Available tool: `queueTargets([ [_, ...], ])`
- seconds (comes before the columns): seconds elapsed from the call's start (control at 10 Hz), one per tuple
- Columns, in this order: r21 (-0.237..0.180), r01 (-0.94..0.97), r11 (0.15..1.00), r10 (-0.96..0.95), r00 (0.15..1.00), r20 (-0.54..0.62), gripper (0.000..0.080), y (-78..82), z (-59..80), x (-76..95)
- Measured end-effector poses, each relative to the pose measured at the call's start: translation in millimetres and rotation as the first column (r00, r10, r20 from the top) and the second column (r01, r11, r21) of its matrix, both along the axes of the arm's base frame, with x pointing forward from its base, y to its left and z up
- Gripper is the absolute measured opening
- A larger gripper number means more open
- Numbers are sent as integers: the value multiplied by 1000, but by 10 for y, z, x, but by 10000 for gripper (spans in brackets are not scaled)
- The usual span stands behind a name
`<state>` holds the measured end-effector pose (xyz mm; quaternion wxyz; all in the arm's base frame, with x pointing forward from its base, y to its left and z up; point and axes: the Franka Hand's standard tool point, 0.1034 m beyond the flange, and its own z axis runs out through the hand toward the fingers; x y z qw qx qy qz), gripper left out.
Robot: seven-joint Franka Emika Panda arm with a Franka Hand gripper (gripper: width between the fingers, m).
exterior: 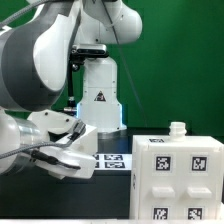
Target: Assemble cabinet
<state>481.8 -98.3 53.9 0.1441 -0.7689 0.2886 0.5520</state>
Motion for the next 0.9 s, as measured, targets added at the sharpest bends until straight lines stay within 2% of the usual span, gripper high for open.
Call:
queueTargets([
  [0.5,-18,8,1000,-8,1000,-15,287,1,-7,-4],
  [0.6,-38,17,999,-18,999,-28,287,3,-8,-4],
  [0.7,-105,42,994,-50,996,-72,287,9,-8,-2],
  [0.8,-126,49,991,-60,995,-85,287,10,-9,-2],
  [0.9,-123,49,991,-59,995,-84,287,9,-10,-3],
])
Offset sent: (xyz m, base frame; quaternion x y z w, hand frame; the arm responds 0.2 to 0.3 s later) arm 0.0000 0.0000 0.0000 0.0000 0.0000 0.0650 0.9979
